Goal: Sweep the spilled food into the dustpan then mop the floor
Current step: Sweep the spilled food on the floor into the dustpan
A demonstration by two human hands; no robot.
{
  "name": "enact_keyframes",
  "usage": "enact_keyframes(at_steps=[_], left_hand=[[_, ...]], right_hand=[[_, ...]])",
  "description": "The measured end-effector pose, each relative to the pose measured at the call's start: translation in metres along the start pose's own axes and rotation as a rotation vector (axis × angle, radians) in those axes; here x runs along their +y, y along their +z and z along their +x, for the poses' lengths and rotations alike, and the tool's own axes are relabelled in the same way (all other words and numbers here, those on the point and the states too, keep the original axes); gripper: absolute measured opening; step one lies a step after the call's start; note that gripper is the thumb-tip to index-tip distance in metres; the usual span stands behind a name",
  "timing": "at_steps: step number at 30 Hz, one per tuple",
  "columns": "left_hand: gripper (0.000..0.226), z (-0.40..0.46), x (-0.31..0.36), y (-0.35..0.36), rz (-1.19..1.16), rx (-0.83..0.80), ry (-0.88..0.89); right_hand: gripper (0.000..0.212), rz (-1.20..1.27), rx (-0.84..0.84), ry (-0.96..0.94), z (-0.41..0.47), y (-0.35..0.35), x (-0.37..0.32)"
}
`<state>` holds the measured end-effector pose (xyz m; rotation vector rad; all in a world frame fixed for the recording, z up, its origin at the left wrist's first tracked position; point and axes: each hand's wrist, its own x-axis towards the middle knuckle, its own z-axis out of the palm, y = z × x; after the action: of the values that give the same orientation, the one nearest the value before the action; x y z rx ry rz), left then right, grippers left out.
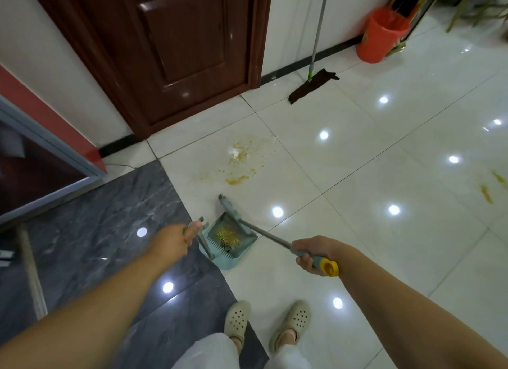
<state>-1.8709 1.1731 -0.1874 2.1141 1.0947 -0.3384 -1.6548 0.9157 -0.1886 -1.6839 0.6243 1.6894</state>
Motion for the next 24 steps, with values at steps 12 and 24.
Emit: enact_keyframes(at_steps=[12,24], left_hand=[[0.061,-0.005,0.043,-0.005,-0.173,-0.087,0.017],[0.065,0.031,0.156,0.013,-0.232,-0.094,0.11]], right_hand=[[0.014,0.121,-0.027,-0.115,-0.05,0.003,-0.001],[0.01,0.32,0.08,-0.215,-0.097,-0.111,-0.012]])
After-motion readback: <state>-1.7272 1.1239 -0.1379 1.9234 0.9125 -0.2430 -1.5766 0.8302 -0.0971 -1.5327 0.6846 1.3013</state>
